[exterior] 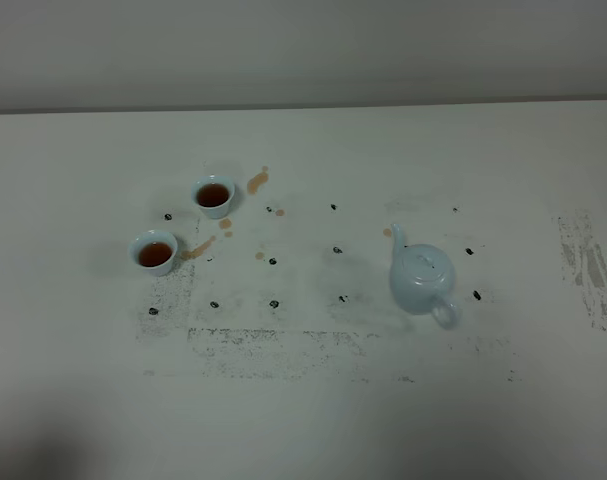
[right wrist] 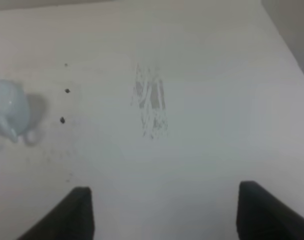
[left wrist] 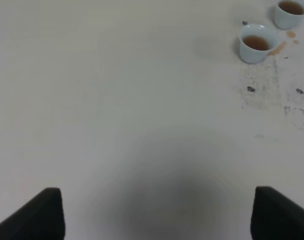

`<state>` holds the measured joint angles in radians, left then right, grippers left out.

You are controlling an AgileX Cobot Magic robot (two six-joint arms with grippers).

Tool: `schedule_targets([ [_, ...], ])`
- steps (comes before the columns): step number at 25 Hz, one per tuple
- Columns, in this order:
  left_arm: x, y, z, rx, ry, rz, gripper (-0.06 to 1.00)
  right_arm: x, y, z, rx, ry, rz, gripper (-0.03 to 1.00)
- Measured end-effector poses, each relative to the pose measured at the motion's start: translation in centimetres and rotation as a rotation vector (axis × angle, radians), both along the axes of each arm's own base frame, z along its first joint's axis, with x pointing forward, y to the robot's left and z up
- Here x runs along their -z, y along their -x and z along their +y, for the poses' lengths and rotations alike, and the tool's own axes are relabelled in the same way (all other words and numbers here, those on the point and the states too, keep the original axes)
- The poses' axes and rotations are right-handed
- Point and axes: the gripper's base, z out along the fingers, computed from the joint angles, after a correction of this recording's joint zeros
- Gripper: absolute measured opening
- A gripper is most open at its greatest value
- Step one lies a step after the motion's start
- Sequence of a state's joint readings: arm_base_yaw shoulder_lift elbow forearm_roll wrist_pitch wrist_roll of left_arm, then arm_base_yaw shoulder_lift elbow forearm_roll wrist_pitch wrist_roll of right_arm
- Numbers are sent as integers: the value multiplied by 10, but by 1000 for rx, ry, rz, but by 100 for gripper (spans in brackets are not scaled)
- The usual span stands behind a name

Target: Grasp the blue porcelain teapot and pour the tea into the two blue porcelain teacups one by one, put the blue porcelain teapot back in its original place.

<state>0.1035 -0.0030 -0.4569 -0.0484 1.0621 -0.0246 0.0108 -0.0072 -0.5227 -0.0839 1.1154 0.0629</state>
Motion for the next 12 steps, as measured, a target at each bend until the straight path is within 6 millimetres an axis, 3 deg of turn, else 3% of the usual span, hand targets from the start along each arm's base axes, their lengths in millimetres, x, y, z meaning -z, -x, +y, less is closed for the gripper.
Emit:
schedule_targets([
  [12, 0, 0, 0, 0, 0, 0, 72, 0, 0, 2, -34, -5, -1, 57],
])
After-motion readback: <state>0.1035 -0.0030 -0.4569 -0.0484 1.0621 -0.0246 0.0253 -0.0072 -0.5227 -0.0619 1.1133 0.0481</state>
